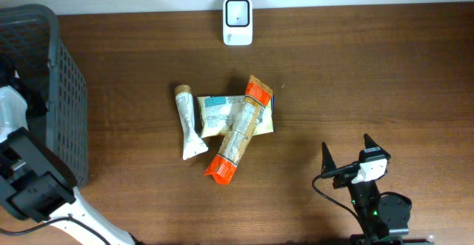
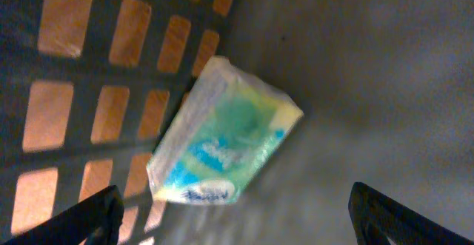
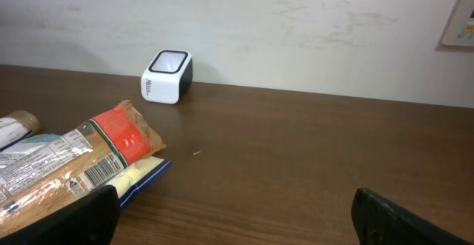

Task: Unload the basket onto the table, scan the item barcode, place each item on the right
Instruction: 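Reach the left gripper into the basket and grasp the small green box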

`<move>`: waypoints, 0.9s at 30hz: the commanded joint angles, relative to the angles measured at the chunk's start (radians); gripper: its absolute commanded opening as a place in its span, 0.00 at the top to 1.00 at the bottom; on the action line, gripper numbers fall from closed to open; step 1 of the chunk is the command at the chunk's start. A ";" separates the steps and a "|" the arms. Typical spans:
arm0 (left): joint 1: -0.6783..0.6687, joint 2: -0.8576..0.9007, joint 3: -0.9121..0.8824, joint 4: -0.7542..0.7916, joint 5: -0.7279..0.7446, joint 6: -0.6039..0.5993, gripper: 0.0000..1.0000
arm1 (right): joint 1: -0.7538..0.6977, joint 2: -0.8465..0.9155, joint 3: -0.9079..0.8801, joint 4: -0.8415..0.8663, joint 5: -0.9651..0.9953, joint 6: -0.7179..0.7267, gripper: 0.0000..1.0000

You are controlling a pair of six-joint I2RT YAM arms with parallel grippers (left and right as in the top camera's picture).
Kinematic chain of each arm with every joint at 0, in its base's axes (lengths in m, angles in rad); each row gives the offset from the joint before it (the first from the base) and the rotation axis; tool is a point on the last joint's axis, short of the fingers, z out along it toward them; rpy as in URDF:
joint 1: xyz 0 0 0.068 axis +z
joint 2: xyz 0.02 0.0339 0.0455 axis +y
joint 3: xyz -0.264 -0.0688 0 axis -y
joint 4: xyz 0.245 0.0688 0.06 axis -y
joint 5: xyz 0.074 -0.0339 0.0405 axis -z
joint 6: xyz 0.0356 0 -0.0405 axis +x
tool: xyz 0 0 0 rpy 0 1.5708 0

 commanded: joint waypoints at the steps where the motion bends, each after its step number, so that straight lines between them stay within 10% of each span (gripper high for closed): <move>1: 0.021 0.047 -0.002 0.040 -0.007 0.096 0.07 | 0.008 -0.006 -0.008 -0.002 0.009 0.005 0.01; 4: 0.043 0.072 -0.002 0.041 0.045 0.095 0.26 | 0.008 -0.006 -0.008 -0.002 0.009 0.005 0.01; 10: 0.051 0.090 -0.002 0.019 0.099 0.094 1.00 | 0.008 -0.006 -0.008 -0.002 0.009 0.005 0.01; 23: -0.109 -0.485 0.023 0.010 0.204 -0.184 1.00 | 0.008 -0.006 -0.008 -0.002 0.008 0.005 0.01; 27: -0.257 -0.652 0.020 -0.167 0.466 -0.280 1.00 | 0.008 -0.006 -0.008 -0.002 0.009 0.005 0.01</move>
